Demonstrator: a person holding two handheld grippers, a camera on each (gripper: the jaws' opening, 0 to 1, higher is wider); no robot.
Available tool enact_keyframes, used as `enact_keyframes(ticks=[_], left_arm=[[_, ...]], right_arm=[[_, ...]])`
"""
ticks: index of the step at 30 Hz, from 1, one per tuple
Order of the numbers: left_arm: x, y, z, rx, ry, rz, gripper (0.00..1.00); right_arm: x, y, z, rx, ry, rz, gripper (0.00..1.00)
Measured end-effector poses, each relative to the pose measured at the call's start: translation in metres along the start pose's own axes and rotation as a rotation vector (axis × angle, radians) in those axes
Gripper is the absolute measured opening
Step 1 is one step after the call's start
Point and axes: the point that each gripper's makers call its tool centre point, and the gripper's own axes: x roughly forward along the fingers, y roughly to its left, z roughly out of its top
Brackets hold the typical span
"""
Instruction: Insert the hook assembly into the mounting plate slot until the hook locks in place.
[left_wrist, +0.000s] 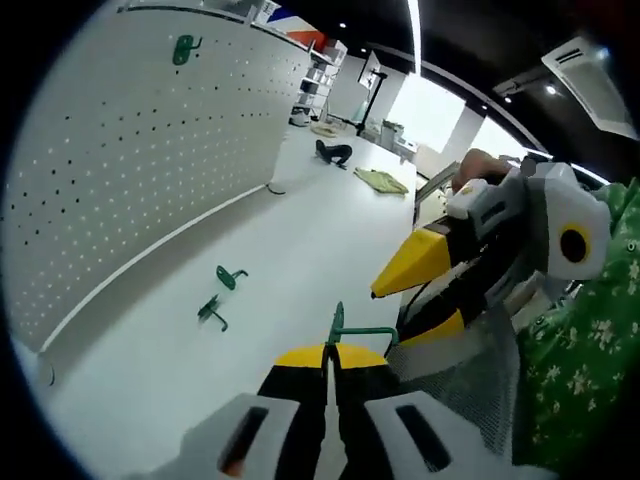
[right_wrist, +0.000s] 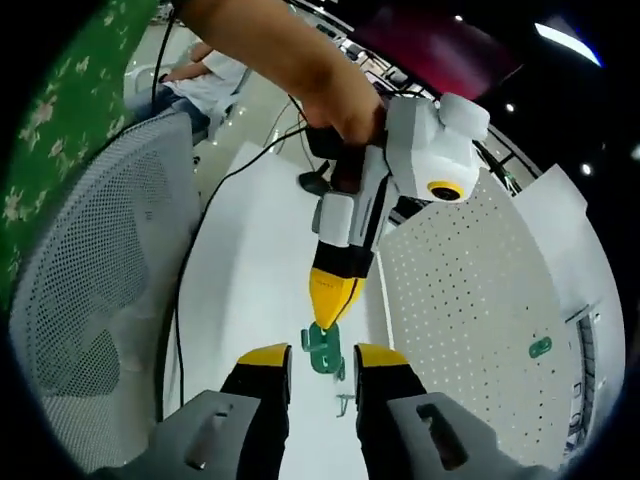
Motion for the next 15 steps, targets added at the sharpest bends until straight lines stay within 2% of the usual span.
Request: enact_keyframes(ticks=[4,8,11,15], left_arm=[[0.0019,-0.0011,0.0019,-0.045,0.002,0.008,0.02],[0.0041,-0.0039,0.0048,-0.072,-0.002,0.002,0.02],[0.0064,-0.0066,0.0042,-0.076,0.004,-0.002,0.02],[0.0076,-0.0085,0.0043,-0.087,0.007,-0.002,0.02]], right_arm=[[0.0032,0.0012,-0.0077,-0.057,0.041,-0.014,0.19],[0.0048,0.0041,-0.0047,-0.072,0.037,-0.015,0.17],[0.0060,0.0017,-0.0075,-0.146,0.059,-0.034,0.13],[0.0062,0.0005,-0.0087,-0.140,0.058,-0.036,0.11]])
